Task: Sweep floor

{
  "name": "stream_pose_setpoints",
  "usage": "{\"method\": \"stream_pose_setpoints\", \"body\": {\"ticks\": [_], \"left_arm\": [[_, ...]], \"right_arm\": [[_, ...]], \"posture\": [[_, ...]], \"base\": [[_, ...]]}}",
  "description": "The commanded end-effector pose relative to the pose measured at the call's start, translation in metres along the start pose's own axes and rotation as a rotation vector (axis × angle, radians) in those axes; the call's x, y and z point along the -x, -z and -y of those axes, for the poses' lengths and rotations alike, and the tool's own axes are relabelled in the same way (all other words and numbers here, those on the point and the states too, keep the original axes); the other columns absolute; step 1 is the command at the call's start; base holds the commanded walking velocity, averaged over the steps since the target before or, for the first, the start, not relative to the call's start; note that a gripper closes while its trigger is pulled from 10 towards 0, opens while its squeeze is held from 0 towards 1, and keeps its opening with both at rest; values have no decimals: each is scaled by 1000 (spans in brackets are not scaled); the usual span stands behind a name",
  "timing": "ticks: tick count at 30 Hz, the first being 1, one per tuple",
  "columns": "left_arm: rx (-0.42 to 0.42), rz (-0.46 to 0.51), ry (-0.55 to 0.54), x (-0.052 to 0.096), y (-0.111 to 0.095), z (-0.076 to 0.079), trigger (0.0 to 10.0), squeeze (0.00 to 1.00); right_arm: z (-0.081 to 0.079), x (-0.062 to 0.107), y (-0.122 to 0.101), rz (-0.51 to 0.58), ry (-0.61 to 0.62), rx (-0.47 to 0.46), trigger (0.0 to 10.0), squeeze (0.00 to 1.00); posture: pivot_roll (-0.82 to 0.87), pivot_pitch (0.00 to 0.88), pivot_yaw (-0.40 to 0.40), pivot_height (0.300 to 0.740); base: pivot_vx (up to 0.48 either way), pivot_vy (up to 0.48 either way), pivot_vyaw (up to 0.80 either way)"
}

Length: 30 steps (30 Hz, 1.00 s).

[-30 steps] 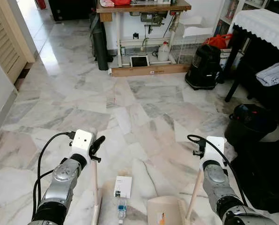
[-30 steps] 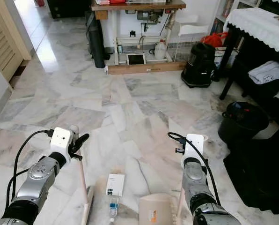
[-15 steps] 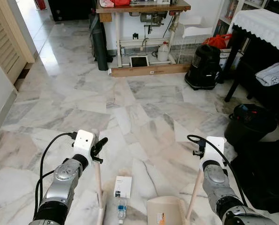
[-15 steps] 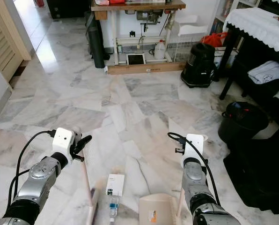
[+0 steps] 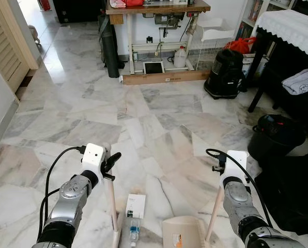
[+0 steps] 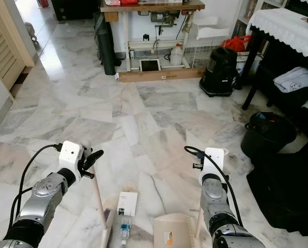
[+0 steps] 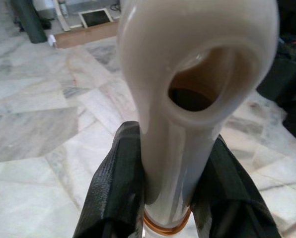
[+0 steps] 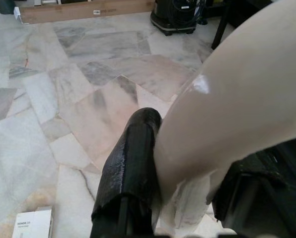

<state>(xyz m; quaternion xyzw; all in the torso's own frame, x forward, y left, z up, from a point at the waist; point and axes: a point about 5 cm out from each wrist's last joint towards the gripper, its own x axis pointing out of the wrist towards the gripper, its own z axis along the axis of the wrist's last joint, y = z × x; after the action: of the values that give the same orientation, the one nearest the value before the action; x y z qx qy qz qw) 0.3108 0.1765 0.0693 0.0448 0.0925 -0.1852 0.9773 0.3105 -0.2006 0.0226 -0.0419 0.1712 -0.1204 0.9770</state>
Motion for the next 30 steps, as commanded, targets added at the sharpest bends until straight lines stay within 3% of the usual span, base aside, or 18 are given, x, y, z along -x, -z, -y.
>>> {"method": "stream_pose_setpoints", "body": {"ticks": [1,4,13,18,20,21,22,27,30], "left_arm": [[50,22,35,-2,-5,4,10000,0],[117,51,69,-3,-11,7,10000,0],[199,100,151,-6,-24,14,10000,0],[325,153,206,-9,-39,18,10000,0],[447,217,220,-10,-51,19,10000,0],[447,217,220,-10,-51,19,10000,0],[501,245,215,-10,-56,19,10000,0],[548,273,208,-10,-61,18,10000,0],[510,300,150,-10,-65,13,10000,0]], "right_arm": [[-5,0,1,-10,-19,7,10000,0],[-5,0,1,-11,-19,6,10000,0],[-5,0,1,-12,-22,4,10000,0],[-6,0,1,-11,-23,4,10000,0],[-6,0,0,-10,-22,0,10000,0],[-6,0,0,-10,-22,0,10000,0],[-6,0,0,-10,-21,-2,10000,0],[-6,0,0,-11,-21,-5,10000,0],[-6,0,0,-14,-23,-3,10000,0]], "posture": [[50,0,-3,740],[50,0,-3,740],[51,0,-1,740],[49,0,-1,740],[50,0,0,740],[50,0,0,740],[51,0,0,740],[52,0,1,740],[51,0,2,740]], "base": [[0,0,0],[0,0,0],[0,0,0],[0,0,0],[0,0,0],[0,0,0],[0,0,0],[0,0,0],[0,0,0]]}}
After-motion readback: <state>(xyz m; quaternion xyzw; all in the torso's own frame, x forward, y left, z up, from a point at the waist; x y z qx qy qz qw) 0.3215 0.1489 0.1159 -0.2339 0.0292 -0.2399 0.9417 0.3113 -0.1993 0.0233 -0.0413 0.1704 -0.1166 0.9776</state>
